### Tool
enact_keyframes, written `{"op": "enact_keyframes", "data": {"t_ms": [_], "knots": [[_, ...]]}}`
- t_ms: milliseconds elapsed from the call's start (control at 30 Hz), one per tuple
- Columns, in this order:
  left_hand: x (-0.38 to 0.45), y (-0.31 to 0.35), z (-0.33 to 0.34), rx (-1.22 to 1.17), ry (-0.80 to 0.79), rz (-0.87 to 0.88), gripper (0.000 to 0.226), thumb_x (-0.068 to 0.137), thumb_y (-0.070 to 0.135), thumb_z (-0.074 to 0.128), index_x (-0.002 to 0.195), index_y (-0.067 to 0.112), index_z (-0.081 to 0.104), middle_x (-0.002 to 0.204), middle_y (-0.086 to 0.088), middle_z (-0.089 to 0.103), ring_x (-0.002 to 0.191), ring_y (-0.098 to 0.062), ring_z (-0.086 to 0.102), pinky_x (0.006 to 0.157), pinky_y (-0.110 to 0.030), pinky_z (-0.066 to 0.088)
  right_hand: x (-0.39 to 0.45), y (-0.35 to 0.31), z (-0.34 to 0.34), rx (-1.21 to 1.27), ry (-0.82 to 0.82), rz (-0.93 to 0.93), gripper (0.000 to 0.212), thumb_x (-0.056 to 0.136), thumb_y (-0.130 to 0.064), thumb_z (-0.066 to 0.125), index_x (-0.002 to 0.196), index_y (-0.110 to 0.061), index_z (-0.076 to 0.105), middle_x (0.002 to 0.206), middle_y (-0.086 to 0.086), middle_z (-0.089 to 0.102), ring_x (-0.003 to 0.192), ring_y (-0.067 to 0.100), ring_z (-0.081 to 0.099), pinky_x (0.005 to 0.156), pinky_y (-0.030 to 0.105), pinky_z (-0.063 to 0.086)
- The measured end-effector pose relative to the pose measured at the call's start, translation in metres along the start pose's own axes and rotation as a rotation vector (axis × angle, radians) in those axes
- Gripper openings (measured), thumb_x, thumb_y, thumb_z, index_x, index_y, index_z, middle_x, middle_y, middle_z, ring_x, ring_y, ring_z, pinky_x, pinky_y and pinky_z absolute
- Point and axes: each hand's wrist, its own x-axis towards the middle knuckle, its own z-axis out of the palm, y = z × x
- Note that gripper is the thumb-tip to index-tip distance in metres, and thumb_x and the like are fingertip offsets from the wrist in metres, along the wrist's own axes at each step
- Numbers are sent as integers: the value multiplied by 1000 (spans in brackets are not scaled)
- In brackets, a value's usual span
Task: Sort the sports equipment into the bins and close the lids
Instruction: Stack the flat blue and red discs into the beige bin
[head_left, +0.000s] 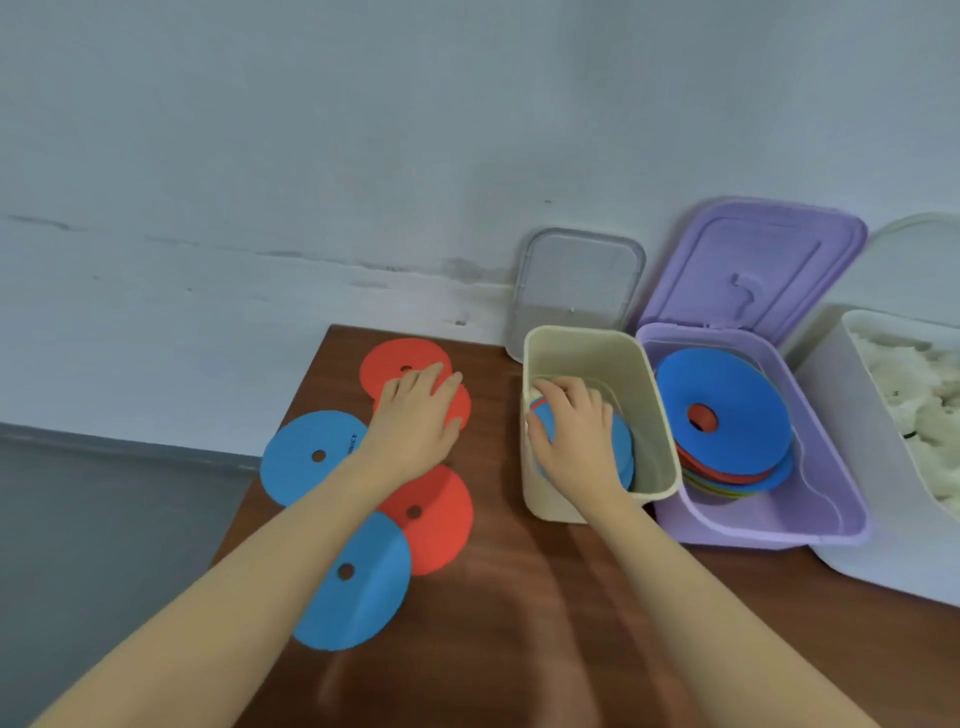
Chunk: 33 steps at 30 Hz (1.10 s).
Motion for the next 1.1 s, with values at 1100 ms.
{"op": "enact_keyframes", "data": {"t_ms": [1100], "knots": [[-182, -151, 84, -154, -493, 15, 101, 74, 62, 63, 149, 25, 7, 155, -9, -5, 141, -29, 0, 114, -43, 7, -127, -127, 137, 218, -354, 366, 49, 79, -16, 64, 124, -28, 48, 119, -7, 48, 113, 18, 41, 88, 28, 16]]}}
